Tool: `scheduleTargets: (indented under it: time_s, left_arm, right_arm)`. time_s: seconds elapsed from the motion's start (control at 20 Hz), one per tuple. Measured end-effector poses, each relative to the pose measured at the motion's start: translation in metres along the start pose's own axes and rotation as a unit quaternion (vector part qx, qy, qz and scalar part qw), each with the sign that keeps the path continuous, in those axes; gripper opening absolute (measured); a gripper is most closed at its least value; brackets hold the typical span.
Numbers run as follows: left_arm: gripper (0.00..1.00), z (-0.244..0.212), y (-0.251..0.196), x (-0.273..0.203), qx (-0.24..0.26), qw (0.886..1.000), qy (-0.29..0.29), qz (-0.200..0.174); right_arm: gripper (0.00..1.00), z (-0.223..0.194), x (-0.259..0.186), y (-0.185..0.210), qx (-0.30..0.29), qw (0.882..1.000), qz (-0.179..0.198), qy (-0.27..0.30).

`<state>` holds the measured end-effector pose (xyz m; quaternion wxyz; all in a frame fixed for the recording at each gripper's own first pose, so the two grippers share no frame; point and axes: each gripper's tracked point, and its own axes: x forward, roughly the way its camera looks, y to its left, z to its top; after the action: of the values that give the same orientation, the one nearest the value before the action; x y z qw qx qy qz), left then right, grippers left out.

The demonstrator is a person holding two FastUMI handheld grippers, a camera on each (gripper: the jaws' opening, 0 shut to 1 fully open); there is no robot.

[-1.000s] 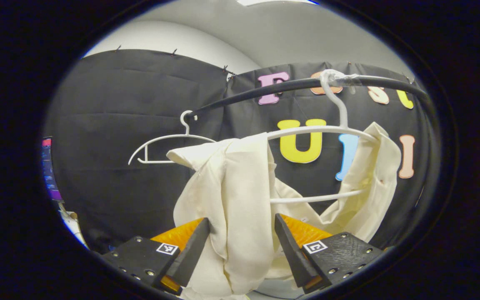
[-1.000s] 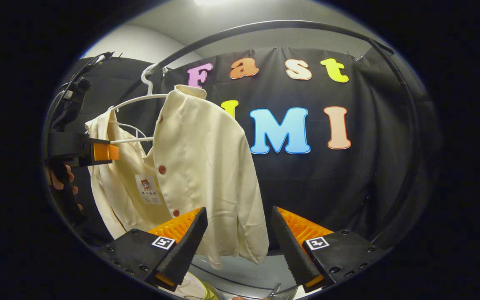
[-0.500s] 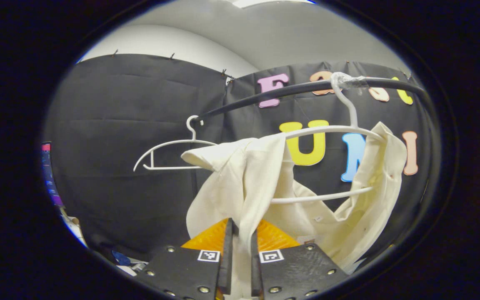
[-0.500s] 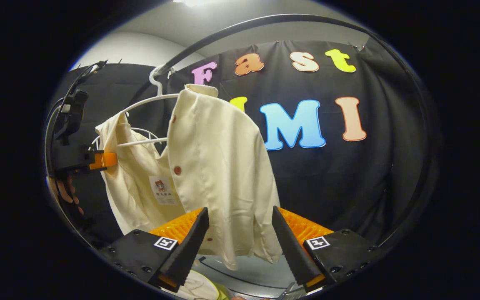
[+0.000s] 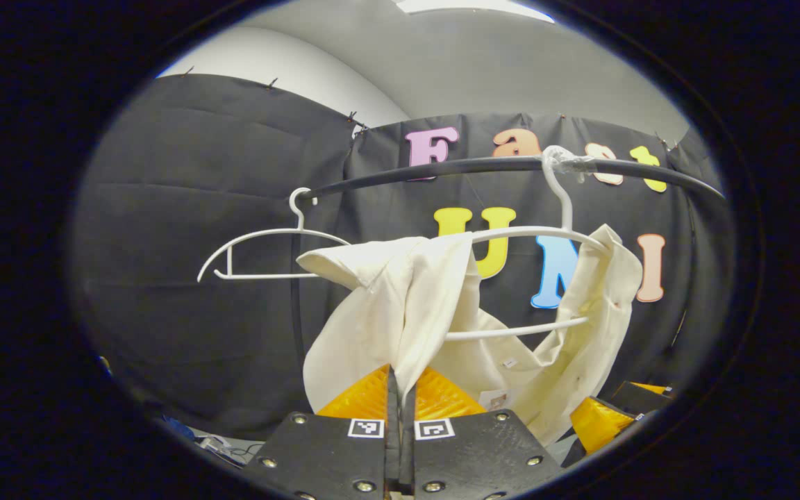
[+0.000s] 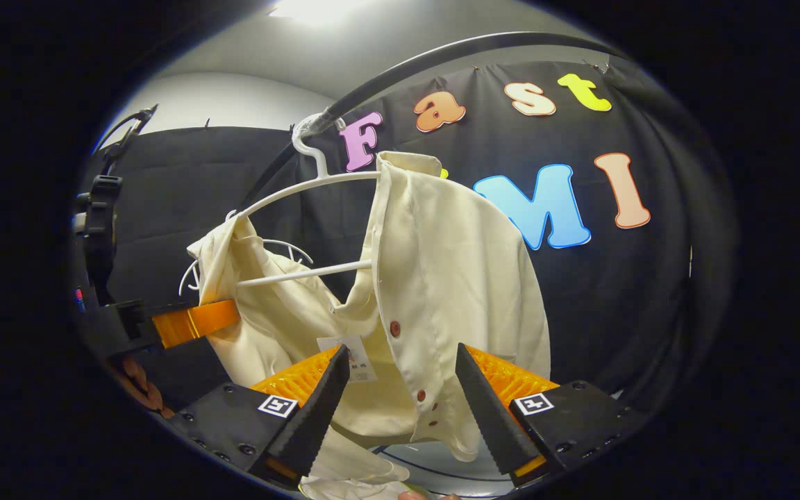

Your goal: Grasp the clothes on the hanger with both hands and then place them into the laundry hamper below.

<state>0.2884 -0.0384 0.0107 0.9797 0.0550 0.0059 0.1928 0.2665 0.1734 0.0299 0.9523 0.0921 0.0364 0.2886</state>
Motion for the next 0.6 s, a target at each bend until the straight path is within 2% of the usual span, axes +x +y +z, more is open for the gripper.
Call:
scheduleTargets:
  time_s: [0.15,0.25,0.4,0.45,0.6]
  left_arm:
    - [0.01,0.002,0.000,0.001,-0.020,0.999,-0.001,-0.028]
    - [0.01,0.002,0.000,-0.001,-0.035,0.998,-0.001,-0.045]
    - [0.01,0.000,0.000,0.003,-0.038,0.998,0.002,-0.050]
    - [0.01,0.000,0.001,0.006,-0.037,0.998,0.001,-0.052]
    - [0.00,-0.002,0.001,0.009,-0.035,0.998,0.000,-0.051]
  right_arm:
    - [0.97,0.015,0.019,-0.010,-0.013,0.998,-0.048,-0.029]
    - [0.98,0.014,0.033,-0.014,-0.011,0.997,-0.068,-0.032]
    - [0.98,0.015,0.054,-0.027,-0.009,0.995,-0.093,-0.037]
    - [0.91,0.018,0.060,-0.037,-0.018,0.993,-0.113,-0.041]
    - [0.92,0.030,0.068,-0.061,-0.040,0.984,-0.163,-0.062]
